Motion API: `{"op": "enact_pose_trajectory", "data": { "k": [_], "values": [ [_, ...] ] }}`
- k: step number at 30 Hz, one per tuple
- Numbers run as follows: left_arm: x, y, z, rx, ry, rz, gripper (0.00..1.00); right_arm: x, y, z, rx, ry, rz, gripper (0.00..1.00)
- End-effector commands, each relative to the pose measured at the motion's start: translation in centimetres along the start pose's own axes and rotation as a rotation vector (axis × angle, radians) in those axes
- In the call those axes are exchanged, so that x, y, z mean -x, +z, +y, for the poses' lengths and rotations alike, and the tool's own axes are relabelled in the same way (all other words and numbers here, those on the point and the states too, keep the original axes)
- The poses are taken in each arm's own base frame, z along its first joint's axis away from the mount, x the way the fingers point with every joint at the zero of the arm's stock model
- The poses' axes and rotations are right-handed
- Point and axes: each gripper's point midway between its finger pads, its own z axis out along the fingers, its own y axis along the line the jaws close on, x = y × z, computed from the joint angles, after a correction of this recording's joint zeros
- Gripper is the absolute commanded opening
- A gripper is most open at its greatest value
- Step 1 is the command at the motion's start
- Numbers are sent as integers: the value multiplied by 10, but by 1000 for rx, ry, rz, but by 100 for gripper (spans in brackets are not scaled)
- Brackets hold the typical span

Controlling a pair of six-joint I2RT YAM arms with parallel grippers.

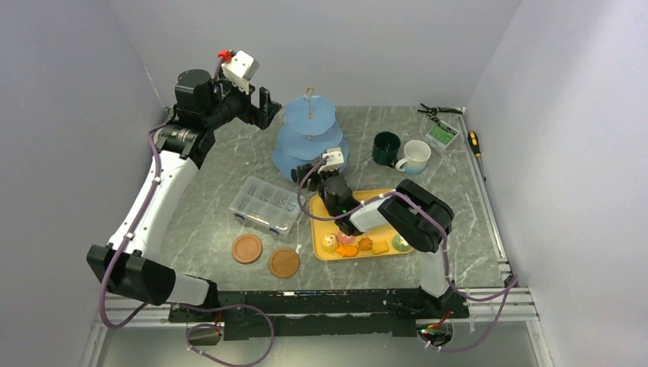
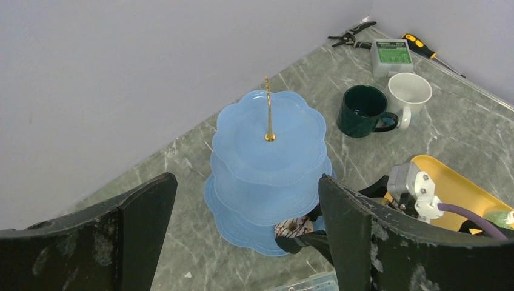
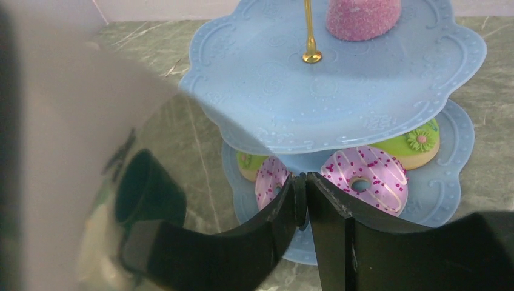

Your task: Serve the afternoon tea

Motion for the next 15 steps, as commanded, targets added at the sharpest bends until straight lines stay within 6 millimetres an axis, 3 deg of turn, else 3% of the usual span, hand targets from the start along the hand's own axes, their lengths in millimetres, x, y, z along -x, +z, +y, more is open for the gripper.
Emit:
{"op": "enact_pose_trajectory", "data": {
  "k": [1,12,15],
  "values": [
    [3,14,7,1,-6,-14,93,37,6,3,8,50,-125,70],
    [10,79,22,-73,21,-55,93,68,-32,-1,46,52,-154,71],
    [3,94,20,-116,13,-48,93,74,-46,-2,56,56,-157,70]
  ]
}}
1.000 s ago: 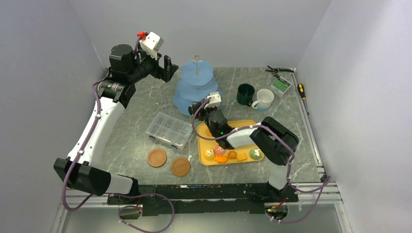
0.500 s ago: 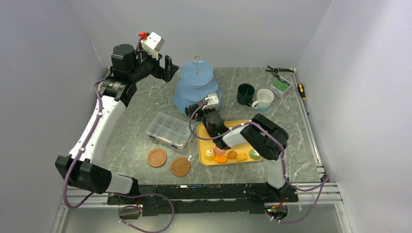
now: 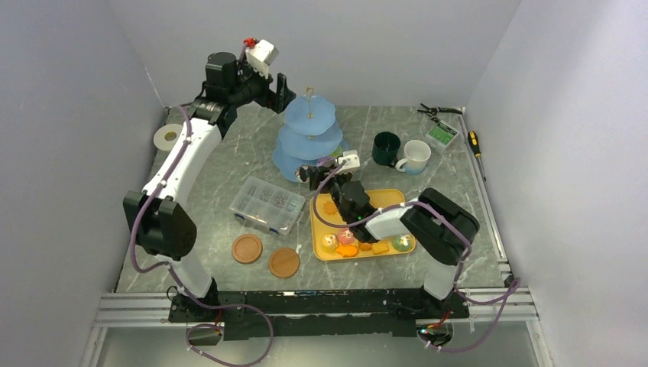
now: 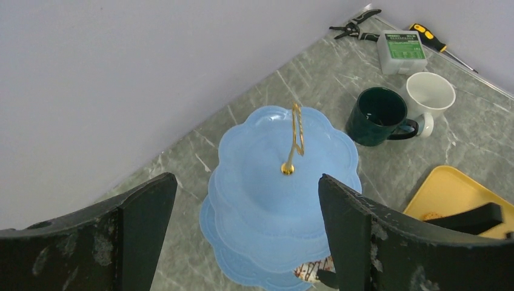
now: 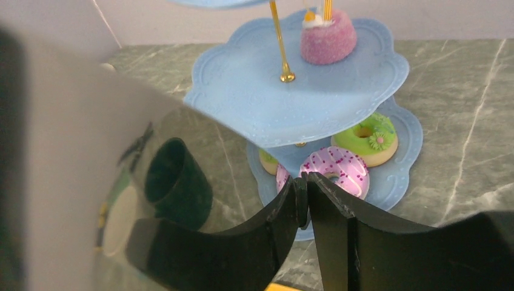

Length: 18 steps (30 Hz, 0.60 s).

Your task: Serve the afternoon tea

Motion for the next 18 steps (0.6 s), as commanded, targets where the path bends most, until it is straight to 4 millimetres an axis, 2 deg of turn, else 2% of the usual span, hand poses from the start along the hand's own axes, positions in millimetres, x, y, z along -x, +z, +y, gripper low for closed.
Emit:
{"op": "enact_pose_trajectory", "data": {
  "k": [1,12,18],
  "values": [
    [36,10,-5,-72,48,-103,92,47,-16,11,54,49,-111,70],
    [19,42,-27,-272,60,-76,89,72,-66,2,68,84,-116,71],
    [8,63,-37,-311,67,-62,78,79,-85,-7,45,81,-116,71]
  ]
}}
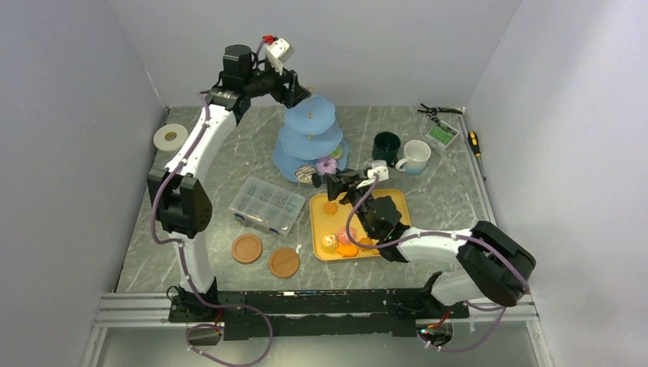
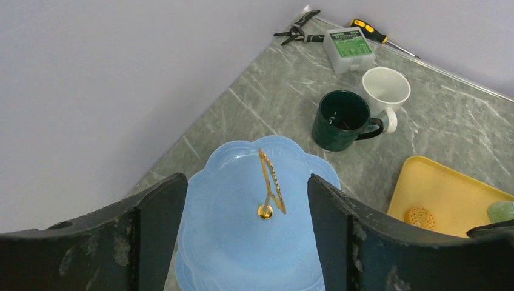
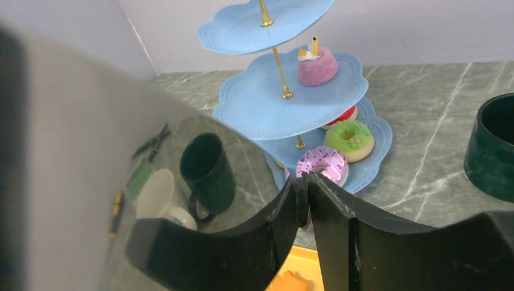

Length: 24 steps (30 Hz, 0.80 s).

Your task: Serve the afternoon tea

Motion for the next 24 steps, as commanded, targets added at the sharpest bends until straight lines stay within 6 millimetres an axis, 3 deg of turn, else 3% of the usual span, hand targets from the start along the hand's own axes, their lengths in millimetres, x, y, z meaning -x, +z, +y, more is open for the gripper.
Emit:
{"op": "enact_pose_trajectory", "data": {
  "k": [1,3,9,17,19,24],
  "values": [
    [11,14,-19,-74,53,-26,76,14,-13,-4,-14,22,-30,71],
    [5,22,-21,-50,87,-13,69,17,-18,-9,-30,23,-34,71],
    [7,36,-8,159,180,-28,30,18,-33,-22,-63,9,-40,71],
    [17,51,-10,415,288,-23,11,24,-46,-33,-85,-13,-63,71],
    [31,51,-9,505,299,-63,4,27,-49,-34,-85,-15,-72,71],
    [51,42,-3,697,256,-95,3,27,-55,-37,-78,-18,-72,71]
  ]
}}
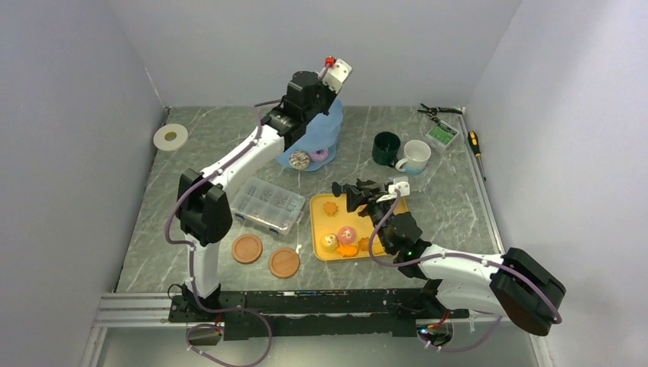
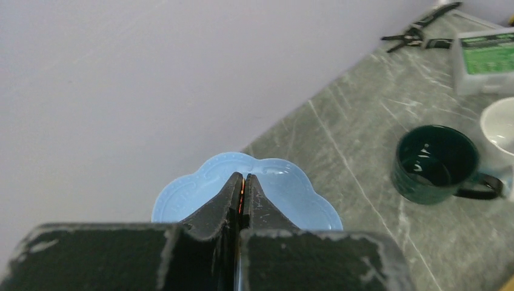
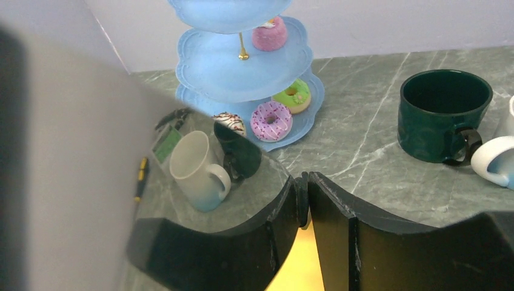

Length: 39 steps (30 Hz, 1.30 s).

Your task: Serve the afternoon tea

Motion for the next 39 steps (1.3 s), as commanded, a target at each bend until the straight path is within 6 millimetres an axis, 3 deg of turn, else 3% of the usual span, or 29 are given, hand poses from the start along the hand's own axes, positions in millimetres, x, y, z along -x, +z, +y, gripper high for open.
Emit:
{"op": "enact_pose_trajectory", "data": {
  "k": [1,4,11,21,22,25,28,29,30,39],
  "values": [
    [52,-13,53,320,1,-100,3,16,-4,-1,3,13,-53,71],
    [49,-19,58,376,-78,-64,3,17,-7,0,13,4,-51,72],
    [18,-34,62,481,-347,25,3,20,-9,4,46,-28,-36,71],
    [-8,-45,69,442,-579,77,7,21,-6,13,82,-85,0,72],
    [-10,-46,69,426,-585,77,12,21,-5,13,83,-91,3,72],
    [-13,-51,61,327,-601,95,41,21,-2,15,85,-100,10,72],
    [-14,-59,52,199,-614,110,81,22,0,17,88,-97,10,72],
    [-15,-63,49,160,-613,115,89,22,1,18,89,-96,10,72],
    [-13,-70,49,131,-597,103,93,22,1,18,87,-94,10,72],
    [-19,-108,38,-230,-502,65,93,33,0,19,85,-92,-4,73]
  ]
}}
